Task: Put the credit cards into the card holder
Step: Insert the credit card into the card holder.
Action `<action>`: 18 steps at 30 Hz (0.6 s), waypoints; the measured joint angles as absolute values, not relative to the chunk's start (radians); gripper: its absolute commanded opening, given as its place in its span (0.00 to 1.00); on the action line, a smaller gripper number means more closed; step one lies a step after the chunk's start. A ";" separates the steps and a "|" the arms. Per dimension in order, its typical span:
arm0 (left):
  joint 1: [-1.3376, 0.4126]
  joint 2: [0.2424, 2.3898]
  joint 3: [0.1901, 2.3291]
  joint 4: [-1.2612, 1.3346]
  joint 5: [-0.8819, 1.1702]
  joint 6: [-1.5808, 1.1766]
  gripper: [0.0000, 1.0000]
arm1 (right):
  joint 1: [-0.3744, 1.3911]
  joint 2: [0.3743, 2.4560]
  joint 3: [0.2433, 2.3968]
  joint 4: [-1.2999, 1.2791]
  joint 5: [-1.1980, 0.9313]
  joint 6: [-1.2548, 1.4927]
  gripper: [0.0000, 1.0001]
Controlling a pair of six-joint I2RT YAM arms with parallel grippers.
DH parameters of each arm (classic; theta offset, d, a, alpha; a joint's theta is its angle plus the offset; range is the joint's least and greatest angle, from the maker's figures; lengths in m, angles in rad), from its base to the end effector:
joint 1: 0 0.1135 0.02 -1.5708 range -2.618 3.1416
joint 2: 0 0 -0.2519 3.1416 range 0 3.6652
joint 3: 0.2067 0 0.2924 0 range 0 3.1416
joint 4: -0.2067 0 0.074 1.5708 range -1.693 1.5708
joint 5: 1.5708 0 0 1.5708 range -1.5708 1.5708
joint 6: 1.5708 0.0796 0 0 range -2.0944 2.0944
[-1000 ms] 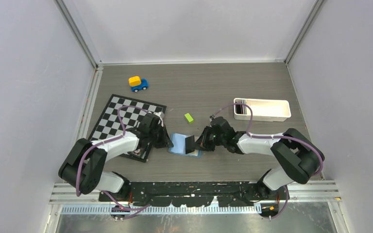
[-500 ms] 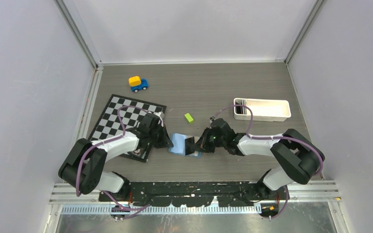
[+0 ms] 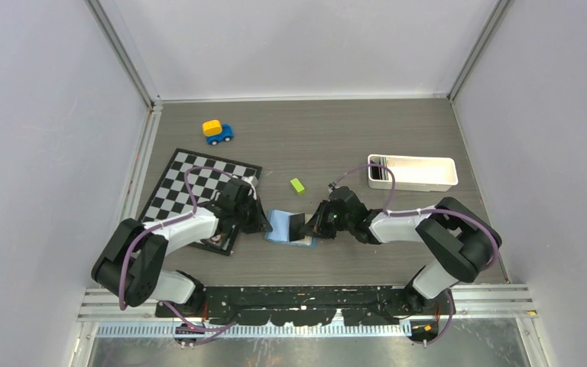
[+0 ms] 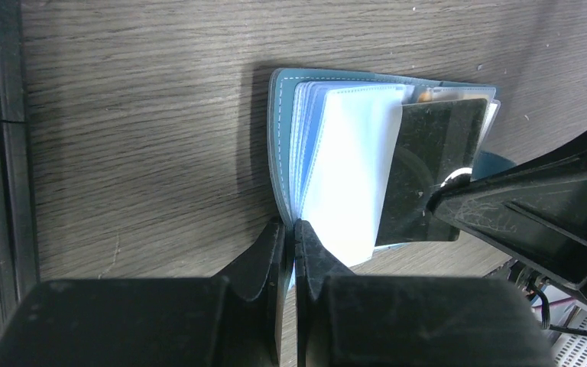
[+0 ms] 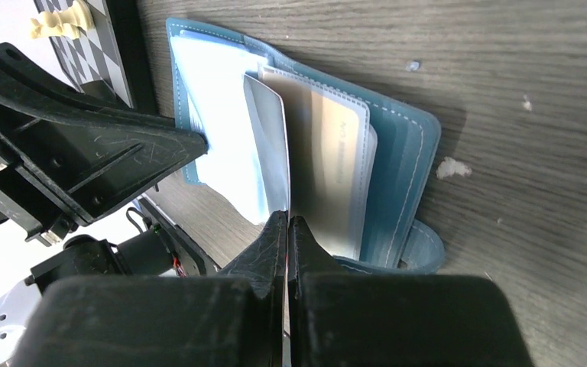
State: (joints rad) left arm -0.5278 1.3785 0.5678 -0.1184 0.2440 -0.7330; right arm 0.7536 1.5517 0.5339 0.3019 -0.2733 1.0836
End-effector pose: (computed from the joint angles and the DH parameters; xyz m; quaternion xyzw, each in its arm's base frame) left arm 0.2521 -0.1692 0.0735 -0.0583 0.9409 -0.2778 0.1848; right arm 0.2261 0.2416 0.0545 0.0924 0.8986 0.4016 0.1507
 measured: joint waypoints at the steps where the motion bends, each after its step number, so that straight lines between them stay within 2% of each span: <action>1: -0.527 1.378 0.568 -0.120 0.243 -0.733 0.03 | 0.754 1.560 0.536 0.311 -0.274 1.084 0.00; 18: -0.521 1.376 0.568 -0.124 0.237 -0.731 0.04 | 0.753 1.658 0.567 0.397 -0.302 1.107 0.01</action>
State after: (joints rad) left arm -0.5205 1.3758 0.5678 -0.1238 0.2375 -0.7307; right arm 0.7532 1.6581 0.5671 0.3969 -0.3016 1.1069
